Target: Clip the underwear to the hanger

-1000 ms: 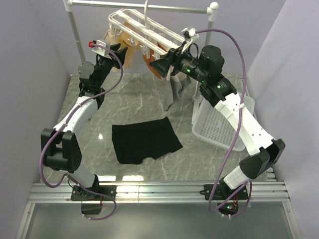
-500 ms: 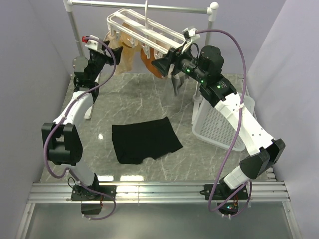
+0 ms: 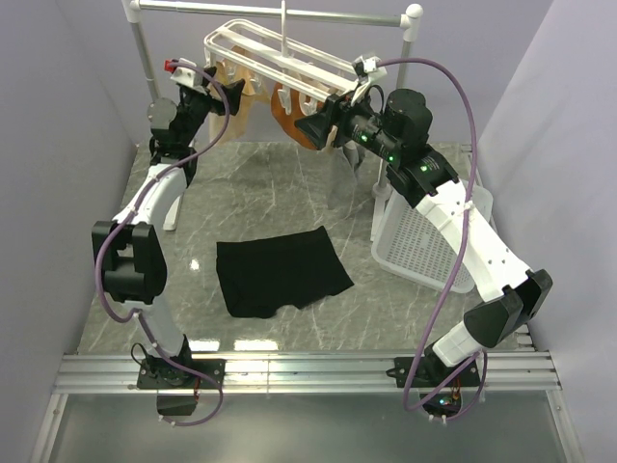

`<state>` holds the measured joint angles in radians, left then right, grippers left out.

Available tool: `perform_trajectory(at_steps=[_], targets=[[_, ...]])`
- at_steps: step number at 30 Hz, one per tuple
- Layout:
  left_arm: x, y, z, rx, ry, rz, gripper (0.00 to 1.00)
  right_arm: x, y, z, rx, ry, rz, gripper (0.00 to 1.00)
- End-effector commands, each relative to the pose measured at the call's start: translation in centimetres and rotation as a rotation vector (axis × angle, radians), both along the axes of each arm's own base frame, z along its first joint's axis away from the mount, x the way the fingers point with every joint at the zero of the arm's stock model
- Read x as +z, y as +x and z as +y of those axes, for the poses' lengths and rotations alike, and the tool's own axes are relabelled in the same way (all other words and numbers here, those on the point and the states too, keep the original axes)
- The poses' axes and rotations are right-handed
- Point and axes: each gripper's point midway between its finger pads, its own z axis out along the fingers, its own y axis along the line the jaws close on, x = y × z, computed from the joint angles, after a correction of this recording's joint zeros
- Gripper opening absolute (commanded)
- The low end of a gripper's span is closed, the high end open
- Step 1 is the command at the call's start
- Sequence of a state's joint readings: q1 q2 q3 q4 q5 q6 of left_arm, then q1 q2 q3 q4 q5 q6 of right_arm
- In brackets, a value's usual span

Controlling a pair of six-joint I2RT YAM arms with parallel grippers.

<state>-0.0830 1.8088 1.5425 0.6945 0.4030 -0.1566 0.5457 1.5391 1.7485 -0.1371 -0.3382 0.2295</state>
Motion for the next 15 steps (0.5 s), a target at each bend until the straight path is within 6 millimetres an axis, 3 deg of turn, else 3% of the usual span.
perform_trajectory(at_steps=[1,3,4,8,15], targets=[[3.46,-0.87,-1.18,-0.043,-0.018,-0.094,0.76,3.18,-1.58,-0.91,-0.002,0.031,-0.078,0.74],[3.46,-1.09,-1.69,-0.063,-0.011,-0.095,0.65,3.08,-1.61,-0.82,0.001,0.03,-0.077,0.74],[3.4,-1.1,-1.83,-0.067,-0.01,-0.095,0.55,3.11,-1.58,-0.88,0.0,0.03,-0.076,0.73],[3.35,-1.23,-2.1,-0.078,-0.011,-0.091,0.42,3.38,-1.9,-0.82,0.011,0.032,-0.081,0.73],[3.64,-1.28,-2.05,-0.073,-0.018,-0.097,0.55,3.07,-2.04,-1.01,0.006,0.026,-0.079,0.72]])
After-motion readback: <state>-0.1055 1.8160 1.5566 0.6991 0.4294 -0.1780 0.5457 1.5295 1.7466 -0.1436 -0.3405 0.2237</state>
